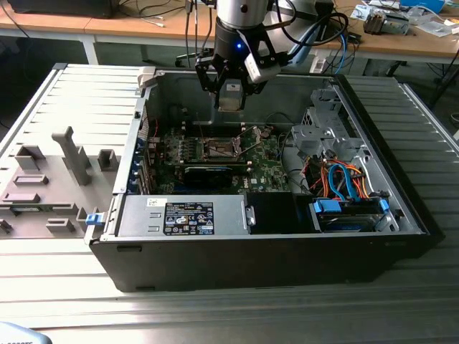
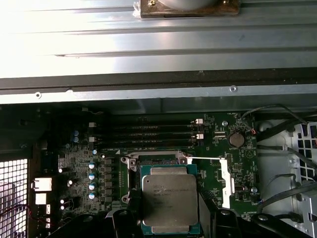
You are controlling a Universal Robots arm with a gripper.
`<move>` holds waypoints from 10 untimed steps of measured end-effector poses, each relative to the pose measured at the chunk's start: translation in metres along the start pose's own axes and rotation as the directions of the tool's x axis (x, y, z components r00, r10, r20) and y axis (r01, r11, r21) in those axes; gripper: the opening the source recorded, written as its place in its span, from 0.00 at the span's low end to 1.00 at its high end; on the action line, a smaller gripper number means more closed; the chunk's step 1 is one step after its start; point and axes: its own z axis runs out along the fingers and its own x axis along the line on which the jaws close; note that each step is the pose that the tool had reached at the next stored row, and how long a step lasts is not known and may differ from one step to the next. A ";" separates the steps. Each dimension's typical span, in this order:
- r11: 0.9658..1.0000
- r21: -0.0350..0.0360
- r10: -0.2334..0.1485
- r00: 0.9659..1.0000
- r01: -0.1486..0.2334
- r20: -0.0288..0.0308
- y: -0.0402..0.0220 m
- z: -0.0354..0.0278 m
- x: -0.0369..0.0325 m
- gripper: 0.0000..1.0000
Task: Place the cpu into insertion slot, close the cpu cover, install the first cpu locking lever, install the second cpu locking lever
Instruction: 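Place the cpu into insertion slot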
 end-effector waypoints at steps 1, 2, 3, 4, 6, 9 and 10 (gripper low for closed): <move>1.000 0.000 0.004 1.000 -0.004 0.000 0.0000 0.0001 0.0000 0.55; 1.000 0.000 0.011 1.000 -0.011 0.001 0.0000 0.0001 -0.0001 0.55; 1.000 0.000 0.015 1.000 -0.015 0.001 0.0000 0.0002 -0.0001 0.55; 1.000 0.000 0.016 1.000 -0.016 0.002 0.0000 0.0003 -0.0001 0.55; 1.000 0.000 0.017 1.000 -0.017 0.002 0.0000 0.0005 -0.0001 0.55; 1.000 0.000 0.018 1.000 -0.018 0.002 -0.0001 0.0007 -0.0001 0.55; 1.000 0.000 0.018 1.000 -0.018 0.002 -0.0001 0.0008 -0.0001 0.55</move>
